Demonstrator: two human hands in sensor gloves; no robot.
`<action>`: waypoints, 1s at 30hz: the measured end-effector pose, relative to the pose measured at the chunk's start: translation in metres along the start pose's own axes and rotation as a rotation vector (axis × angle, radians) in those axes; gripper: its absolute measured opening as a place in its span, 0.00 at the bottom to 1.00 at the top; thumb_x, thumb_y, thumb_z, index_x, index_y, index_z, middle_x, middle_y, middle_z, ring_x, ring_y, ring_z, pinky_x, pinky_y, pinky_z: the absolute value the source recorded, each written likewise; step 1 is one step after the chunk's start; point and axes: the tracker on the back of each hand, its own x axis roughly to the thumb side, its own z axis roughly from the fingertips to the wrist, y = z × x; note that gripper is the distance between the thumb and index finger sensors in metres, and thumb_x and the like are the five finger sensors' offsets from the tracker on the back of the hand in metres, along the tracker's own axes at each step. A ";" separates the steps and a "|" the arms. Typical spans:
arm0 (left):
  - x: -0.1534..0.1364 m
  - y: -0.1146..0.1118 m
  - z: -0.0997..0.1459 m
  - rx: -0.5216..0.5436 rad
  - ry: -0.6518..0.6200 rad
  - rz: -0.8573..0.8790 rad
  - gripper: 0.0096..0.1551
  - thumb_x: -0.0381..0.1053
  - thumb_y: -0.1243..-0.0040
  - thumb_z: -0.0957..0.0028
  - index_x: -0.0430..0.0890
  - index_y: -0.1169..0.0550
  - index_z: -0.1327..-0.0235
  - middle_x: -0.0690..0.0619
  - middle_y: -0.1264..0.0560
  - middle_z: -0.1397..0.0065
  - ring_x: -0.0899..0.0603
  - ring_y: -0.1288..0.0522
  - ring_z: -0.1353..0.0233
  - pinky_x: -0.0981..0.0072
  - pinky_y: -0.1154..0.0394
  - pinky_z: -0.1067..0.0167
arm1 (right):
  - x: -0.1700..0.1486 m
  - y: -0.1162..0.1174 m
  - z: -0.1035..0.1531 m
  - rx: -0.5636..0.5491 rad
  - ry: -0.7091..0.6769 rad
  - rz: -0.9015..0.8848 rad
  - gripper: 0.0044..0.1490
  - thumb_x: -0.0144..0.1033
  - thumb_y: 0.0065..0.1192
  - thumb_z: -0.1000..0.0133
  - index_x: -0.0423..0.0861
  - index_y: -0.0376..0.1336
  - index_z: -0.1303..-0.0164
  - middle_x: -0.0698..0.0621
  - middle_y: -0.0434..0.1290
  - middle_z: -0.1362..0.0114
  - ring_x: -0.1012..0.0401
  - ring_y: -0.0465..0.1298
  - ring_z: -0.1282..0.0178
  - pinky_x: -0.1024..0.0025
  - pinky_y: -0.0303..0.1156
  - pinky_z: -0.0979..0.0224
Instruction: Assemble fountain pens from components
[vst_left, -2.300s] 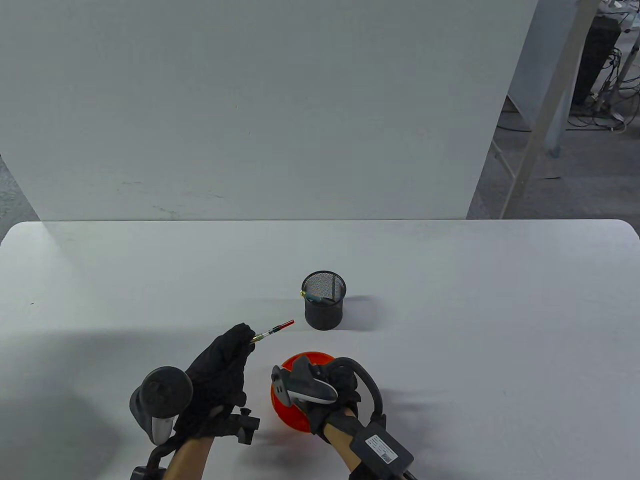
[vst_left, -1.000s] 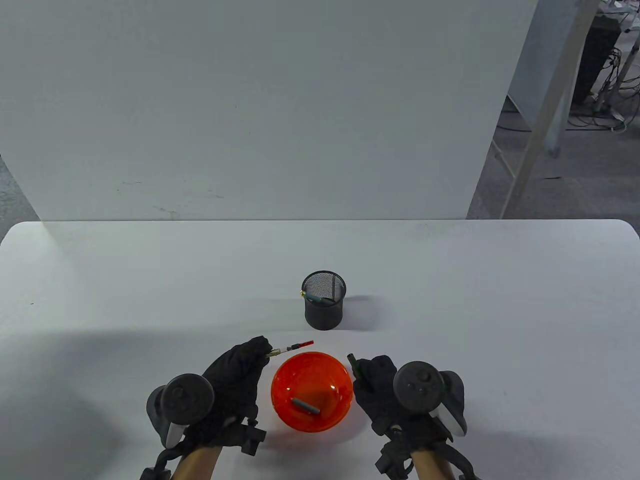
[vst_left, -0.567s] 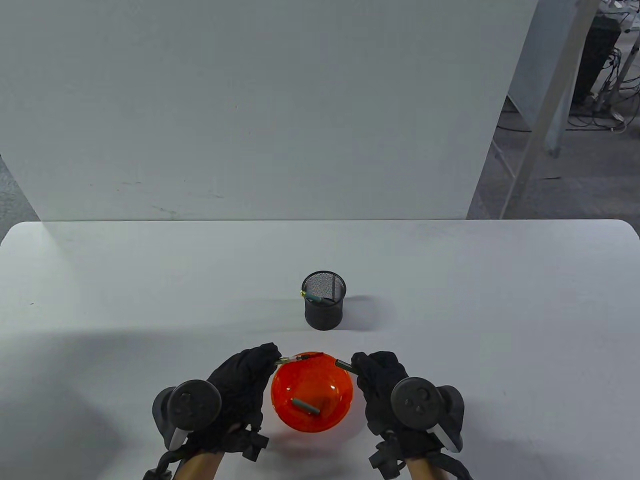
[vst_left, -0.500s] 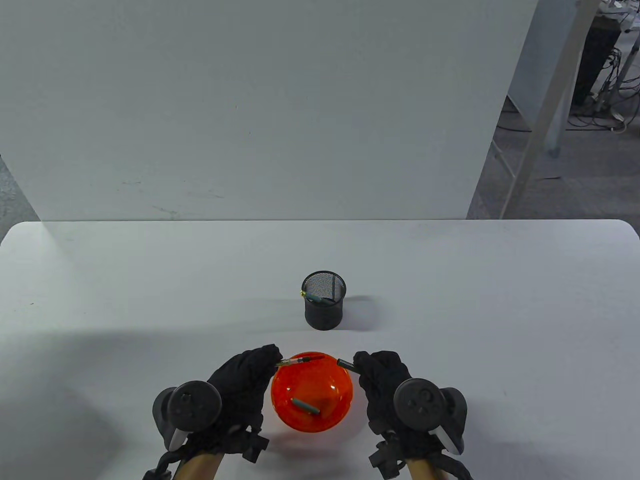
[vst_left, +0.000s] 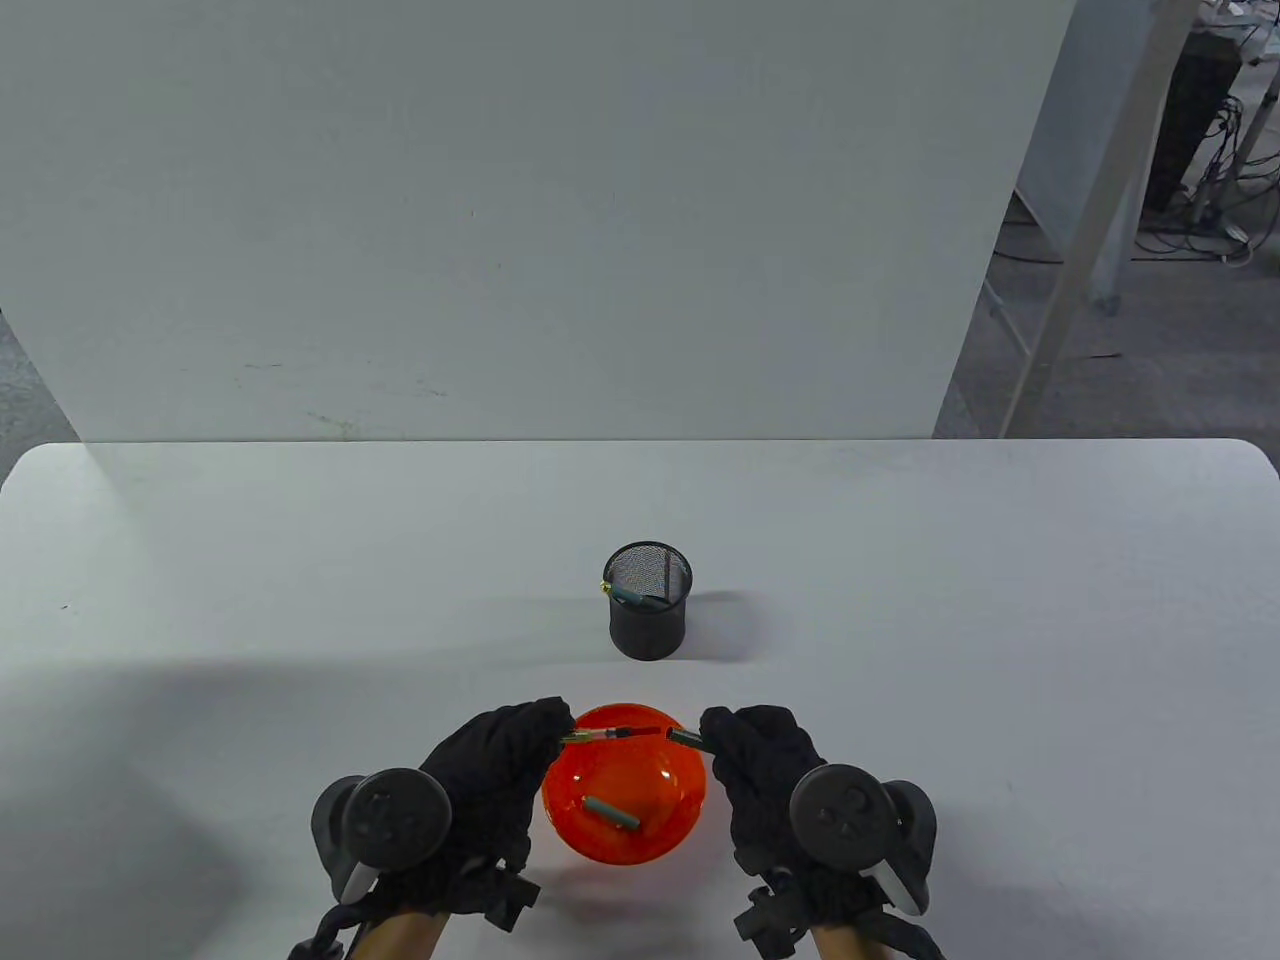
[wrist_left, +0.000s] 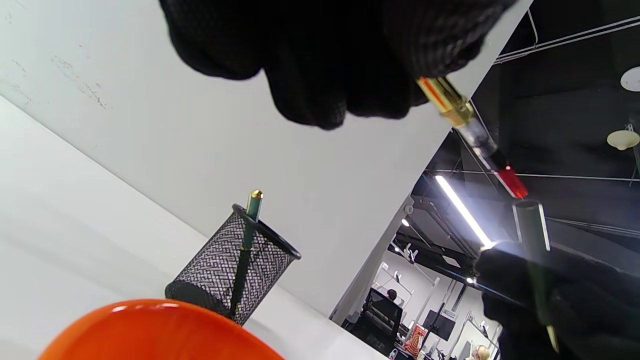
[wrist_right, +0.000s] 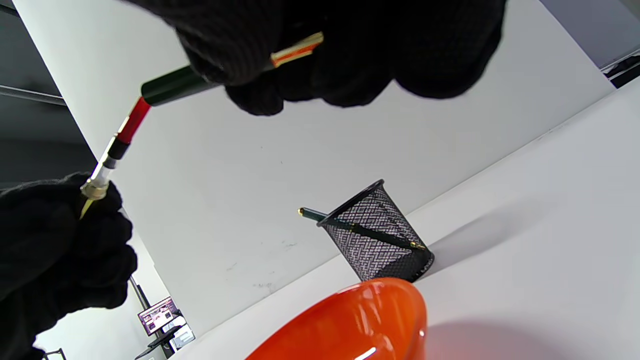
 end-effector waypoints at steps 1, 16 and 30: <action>0.000 0.000 0.000 -0.004 0.000 0.000 0.23 0.54 0.44 0.44 0.56 0.24 0.35 0.55 0.19 0.37 0.47 0.18 0.39 0.47 0.24 0.37 | 0.000 0.000 0.000 0.004 0.000 -0.002 0.29 0.38 0.52 0.42 0.53 0.66 0.30 0.46 0.64 0.27 0.50 0.72 0.38 0.52 0.73 0.35; 0.010 -0.008 0.001 -0.058 -0.084 -0.145 0.23 0.53 0.43 0.44 0.55 0.23 0.36 0.54 0.19 0.38 0.46 0.18 0.40 0.47 0.24 0.37 | 0.024 0.018 0.004 -0.013 -0.146 0.368 0.28 0.38 0.51 0.41 0.52 0.65 0.29 0.46 0.64 0.25 0.49 0.70 0.36 0.51 0.72 0.34; 0.006 -0.021 -0.002 -0.189 -0.041 -0.097 0.23 0.54 0.42 0.45 0.55 0.22 0.36 0.53 0.17 0.40 0.46 0.17 0.42 0.47 0.23 0.39 | 0.030 0.028 0.007 0.000 -0.209 0.345 0.29 0.38 0.54 0.41 0.51 0.65 0.28 0.46 0.67 0.27 0.51 0.71 0.37 0.49 0.72 0.33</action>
